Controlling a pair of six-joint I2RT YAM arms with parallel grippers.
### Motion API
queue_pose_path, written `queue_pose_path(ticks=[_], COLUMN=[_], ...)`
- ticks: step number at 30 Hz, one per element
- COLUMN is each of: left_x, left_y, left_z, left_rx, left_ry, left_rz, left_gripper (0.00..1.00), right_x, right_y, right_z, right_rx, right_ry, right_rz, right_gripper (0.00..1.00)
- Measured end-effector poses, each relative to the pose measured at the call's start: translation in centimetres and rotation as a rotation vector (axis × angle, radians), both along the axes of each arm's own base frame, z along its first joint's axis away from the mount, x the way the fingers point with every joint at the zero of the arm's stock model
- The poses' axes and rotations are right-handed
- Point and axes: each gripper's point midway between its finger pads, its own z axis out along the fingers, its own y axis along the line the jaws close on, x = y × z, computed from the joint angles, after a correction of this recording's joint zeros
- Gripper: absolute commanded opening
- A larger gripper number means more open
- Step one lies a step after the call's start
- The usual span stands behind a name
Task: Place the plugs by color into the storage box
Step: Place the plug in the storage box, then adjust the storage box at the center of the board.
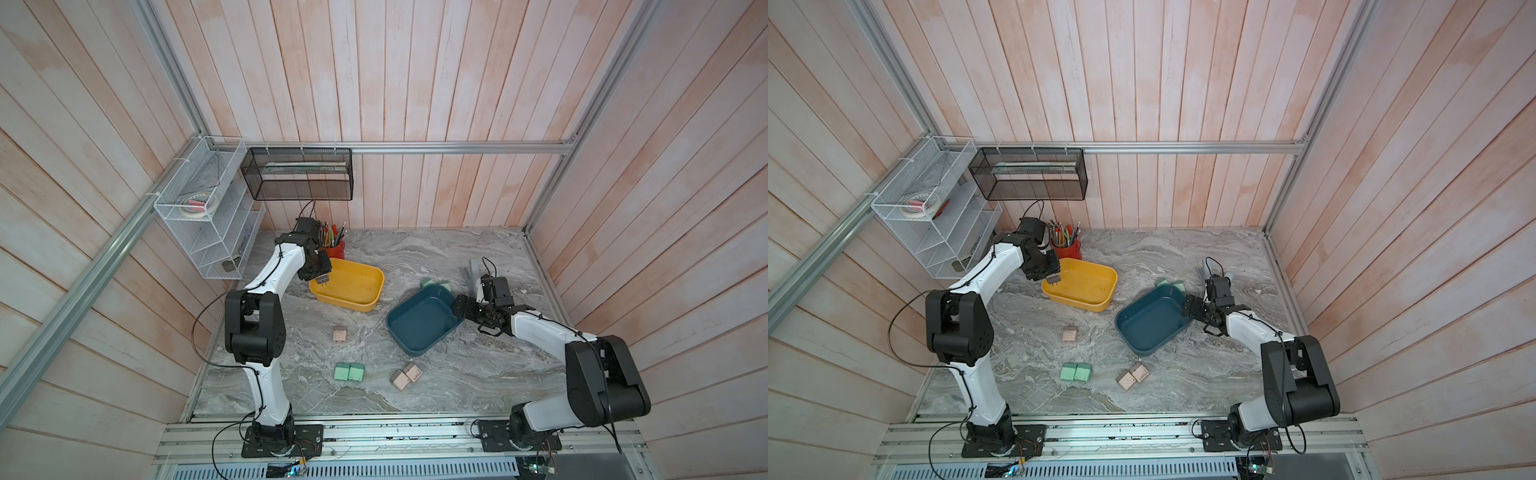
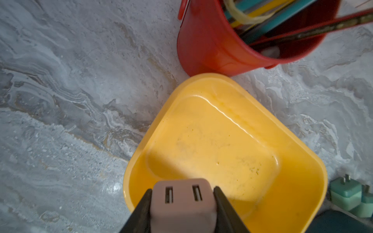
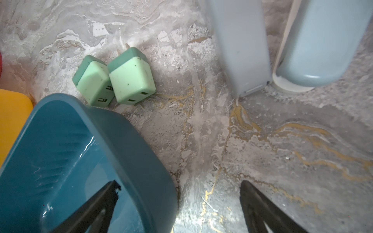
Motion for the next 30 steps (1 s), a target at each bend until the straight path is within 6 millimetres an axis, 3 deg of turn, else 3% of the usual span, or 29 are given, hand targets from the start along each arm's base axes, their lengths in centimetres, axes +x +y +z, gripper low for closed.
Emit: queue_pose_path(ticks=[7, 15, 25, 30], left_x=[1.6, 2.6, 2.7, 0.0], left_y=[-0.4, -0.9, -1.3, -1.1], left_z=[-4.7, -8.1, -8.4, -8.5], left_rx=[-0.005, -0.019, -0.055, -0.079], left_ry=[0.067, 0.108, 0.092, 0.107], left_rz=[0.003, 0.007, 0.036, 0.087], left_gripper=[0.45, 0.45, 0.46, 0.46], right_x=[0.0, -0.1, -0.8, -0.9], right_y=[0.0, 0.0, -0.2, -0.3], right_z=[-0.1, -0.1, -0.1, -0.1], right_rx=[-0.002, -0.006, -0.019, -0.021], right_ry=[0.003, 0.007, 0.012, 0.011], right_rz=[0.002, 0.005, 0.018, 0.017], right_gripper=[0.97, 0.97, 0.97, 0.97])
